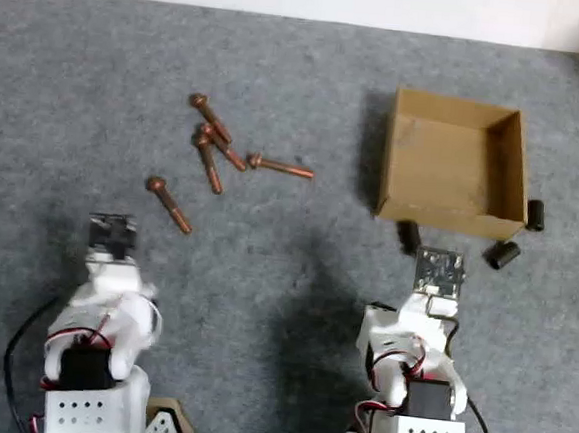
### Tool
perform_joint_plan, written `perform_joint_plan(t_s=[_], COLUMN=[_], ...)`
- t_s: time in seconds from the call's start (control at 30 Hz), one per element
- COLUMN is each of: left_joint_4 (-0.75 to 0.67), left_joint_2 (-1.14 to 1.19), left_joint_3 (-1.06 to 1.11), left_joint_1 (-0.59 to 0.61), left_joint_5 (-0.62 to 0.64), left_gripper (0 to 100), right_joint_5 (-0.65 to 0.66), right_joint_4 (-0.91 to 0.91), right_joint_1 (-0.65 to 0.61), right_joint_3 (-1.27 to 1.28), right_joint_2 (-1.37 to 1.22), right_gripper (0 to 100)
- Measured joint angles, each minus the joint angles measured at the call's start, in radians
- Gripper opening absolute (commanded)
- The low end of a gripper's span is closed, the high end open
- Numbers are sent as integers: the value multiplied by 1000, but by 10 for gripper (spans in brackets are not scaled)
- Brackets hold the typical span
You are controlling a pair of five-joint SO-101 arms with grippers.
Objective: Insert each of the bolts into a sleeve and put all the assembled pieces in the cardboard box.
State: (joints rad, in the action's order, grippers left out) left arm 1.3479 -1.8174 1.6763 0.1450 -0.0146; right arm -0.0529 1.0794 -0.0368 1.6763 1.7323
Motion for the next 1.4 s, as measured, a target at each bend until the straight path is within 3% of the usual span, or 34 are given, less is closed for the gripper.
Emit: perform_joint_plan(t_s=[0.83,1.4], left_joint_4=[-41,-63], left_joint_2=[0,-8], left_joint_3=[-2,-410], left_joint_1=[0,0], left_joint_5=[0,0], left_gripper=[7,6], right_joint_5=[0,0], right_joint_4=[0,0], right_joint_1=[0,0], right_joint_3=[0,0], right_joint_2=[0,0], right_gripper=[9,9])
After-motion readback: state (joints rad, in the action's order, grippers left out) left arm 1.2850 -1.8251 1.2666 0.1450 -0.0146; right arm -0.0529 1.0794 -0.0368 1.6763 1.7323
